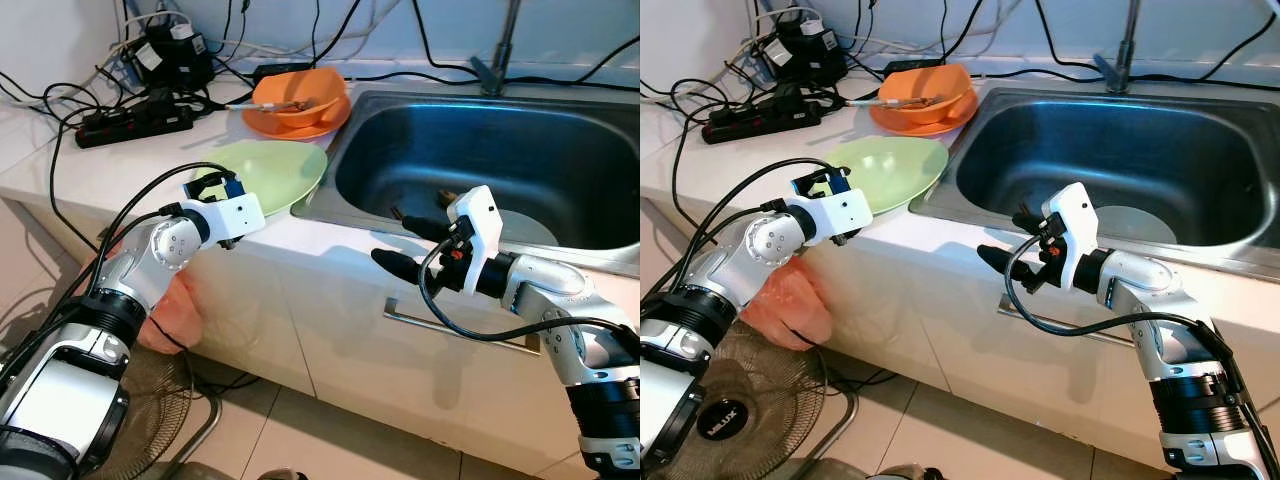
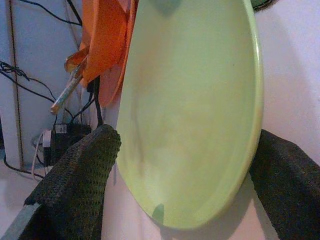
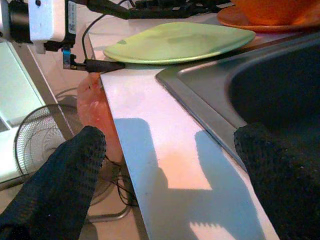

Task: Kitchen organization

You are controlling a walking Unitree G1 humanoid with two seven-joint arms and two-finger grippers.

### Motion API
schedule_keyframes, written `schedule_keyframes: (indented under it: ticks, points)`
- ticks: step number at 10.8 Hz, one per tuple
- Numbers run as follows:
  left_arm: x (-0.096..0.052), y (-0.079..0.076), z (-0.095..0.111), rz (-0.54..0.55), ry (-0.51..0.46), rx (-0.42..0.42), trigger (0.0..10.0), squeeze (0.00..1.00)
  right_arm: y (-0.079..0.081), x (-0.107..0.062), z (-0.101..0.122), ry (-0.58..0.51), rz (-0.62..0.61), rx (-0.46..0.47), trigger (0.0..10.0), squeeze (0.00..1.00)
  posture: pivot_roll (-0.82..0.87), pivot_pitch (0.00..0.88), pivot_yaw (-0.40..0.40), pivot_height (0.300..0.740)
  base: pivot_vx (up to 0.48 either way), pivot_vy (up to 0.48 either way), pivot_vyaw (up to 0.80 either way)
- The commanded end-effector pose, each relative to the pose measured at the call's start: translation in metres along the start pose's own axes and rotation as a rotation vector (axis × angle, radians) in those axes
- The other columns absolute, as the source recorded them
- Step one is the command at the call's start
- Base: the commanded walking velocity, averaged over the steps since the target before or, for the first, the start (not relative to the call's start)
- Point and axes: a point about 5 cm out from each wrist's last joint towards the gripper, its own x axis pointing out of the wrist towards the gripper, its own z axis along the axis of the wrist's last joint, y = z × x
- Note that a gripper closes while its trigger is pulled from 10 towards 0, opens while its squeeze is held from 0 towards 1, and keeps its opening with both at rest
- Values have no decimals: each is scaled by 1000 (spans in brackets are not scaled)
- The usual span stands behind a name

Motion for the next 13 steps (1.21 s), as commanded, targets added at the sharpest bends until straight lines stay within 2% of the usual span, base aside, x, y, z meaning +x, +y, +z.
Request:
schedule_keyframes:
  ticks: [1, 3, 6, 8, 9, 10, 13]
  points:
    - [-1, -30, -16, -119, 71, 0, 10000, 0, 3, 0, 9, -14, 24, -22, 10000, 0, 116, 49, 136, 740, 0, 0, 0]
    - [1, -32, -13, -115, 43, -5, 10000, 0, 7, -3, 10, 4, 48, -21, 10000, 0, 117, 50, 133, 740, 0, 0, 0]
    - [10, -37, 0, -107, 10, -34, 10000, 0, 0, 1, 18, -19, -23, -57, 10000, 0, 111, 54, 134, 740, 0, 0, 0]
    - [17, -42, 9, -116, 6, -9, 10000, 0, -4, 1, 23, -28, -55, -69, 10000, 0, 105, 54, 134, 740, 0, 0, 0]
    - [18, -43, 9, -115, 16, 14, 1255, 0, -3, 1, 24, -33, -64, -74, 10000, 0, 100, 55, 137, 740, 0, 0, 0]
    - [19, -43, 8, -110, 26, 28, 0, 0, -3, 1, 25, -37, -69, -75, 10000, 0, 99, 55, 139, 740, 0, 0, 0]
    - [18, -35, 3, -93, 54, 68, 0, 0, -1, 2, 25, -46, -72, -74, 10000, 0, 98, 58, 143, 740, 0, 0, 0]
